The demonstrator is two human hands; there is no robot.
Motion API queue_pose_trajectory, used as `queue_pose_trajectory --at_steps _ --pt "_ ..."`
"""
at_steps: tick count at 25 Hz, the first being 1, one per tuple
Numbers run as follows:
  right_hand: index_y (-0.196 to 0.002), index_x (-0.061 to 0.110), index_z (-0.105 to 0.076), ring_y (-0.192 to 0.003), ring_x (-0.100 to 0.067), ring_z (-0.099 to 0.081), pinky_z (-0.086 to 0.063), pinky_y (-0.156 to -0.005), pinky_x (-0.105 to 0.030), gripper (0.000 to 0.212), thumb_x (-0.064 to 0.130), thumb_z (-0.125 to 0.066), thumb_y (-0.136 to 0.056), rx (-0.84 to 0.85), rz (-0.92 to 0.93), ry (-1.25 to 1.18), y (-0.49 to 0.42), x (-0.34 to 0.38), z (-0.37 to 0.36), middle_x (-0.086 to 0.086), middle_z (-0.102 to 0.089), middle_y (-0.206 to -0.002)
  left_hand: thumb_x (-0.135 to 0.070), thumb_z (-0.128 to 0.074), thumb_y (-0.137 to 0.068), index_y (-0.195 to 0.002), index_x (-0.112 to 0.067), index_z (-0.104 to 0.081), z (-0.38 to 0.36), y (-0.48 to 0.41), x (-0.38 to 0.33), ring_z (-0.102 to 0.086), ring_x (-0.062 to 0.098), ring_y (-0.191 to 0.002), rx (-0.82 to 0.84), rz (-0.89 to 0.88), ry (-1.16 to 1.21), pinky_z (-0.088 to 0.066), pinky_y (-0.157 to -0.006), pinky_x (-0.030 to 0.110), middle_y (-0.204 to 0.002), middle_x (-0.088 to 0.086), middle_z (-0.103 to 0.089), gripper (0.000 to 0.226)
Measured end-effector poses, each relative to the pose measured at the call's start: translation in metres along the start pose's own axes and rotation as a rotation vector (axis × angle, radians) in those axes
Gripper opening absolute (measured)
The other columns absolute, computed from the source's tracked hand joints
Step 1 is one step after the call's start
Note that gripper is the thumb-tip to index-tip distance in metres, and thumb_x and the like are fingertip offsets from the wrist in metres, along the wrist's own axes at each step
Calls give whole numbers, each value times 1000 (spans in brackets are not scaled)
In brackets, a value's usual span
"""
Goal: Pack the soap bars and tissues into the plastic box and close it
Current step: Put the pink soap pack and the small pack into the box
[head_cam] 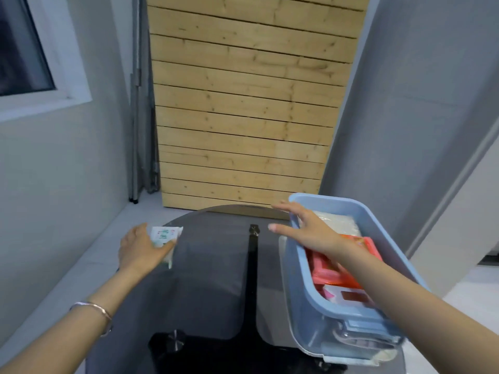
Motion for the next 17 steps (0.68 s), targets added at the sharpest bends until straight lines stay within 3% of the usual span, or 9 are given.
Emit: queue_pose_trajectory --at_steps 3,7,11,14,17 --pt "-127 28 -58 -147 -12 -12 -13 -119 -32 51 31 -74 -79 -3 -1 72 0 -6 -9 4 -38 -150 -43 -76 -69 -141 -5 -29 -9 -8 16 -35 38 -132 71 72 51 -36 -102 44 -144 18 -40 93" --pt "-122 31 -60 -147 -11 -13 -14 -119 -35 46 30 -74 -78 -25 17 65 -1 -8 -8 6 -41 -150 -40 -76 -68 -134 -11 -35 -26 -9 7 -46 38 -116 83 57 5 -45 -86 42 -124 16 -53 82" --pt "-121 34 -59 -147 -11 -13 -14 -119 -35 44 31 -73 -79 -21 13 59 0 -9 -7 7 -40 -150 -35 -70 -72 -134 -14 -35 -28 -13 -1 -51 39 -108 43 58 -63 -46 -81 39 -120 16 -56 74" --pt "-122 32 -60 -146 -10 -17 -16 -117 -31 45 31 -73 -79 -11 32 61 2 -6 -5 6 -40 -150 -35 -71 -72 -135 -19 -34 -22 -6 -22 -58 32 -104 87 1 91 -47 -75 35 -122 8 -62 74" --pt "-116 31 -62 -132 -4 -38 -24 -103 -5 37 27 -72 -81 -107 79 -8 5 -5 16 10 -47 -142 -39 -74 -67 -133 -30 -35 -9 9 -76 -59 21 -101 123 -172 334 -47 -75 33 -124 -2 -61 77"
Point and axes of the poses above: each hand's wrist, its own y-axis away from the middle knuckle, its own z-axis out of the back of the hand, x = y × z, the point moved 1 cm from there along -y, towards the middle knuckle
